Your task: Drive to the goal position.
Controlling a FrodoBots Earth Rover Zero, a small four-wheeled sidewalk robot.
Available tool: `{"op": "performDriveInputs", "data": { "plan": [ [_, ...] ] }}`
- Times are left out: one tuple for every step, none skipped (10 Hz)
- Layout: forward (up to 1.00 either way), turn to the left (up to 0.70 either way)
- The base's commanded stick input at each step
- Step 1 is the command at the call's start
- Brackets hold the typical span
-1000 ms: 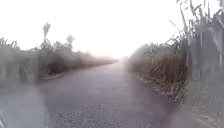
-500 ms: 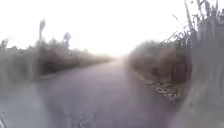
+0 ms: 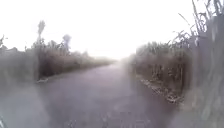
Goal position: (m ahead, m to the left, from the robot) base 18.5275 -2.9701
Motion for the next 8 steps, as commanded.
{"op": "performDriveInputs", "data": {
  "plan": [
    [0.7,-0.1],
    [0.7,0.0],
    [0.7,0.0],
    [0.7,0.0],
    [0.7,0.0],
    [0.7,0.0],
    [0.7,0.0],
    [0.7,0.0]
  ]
}}
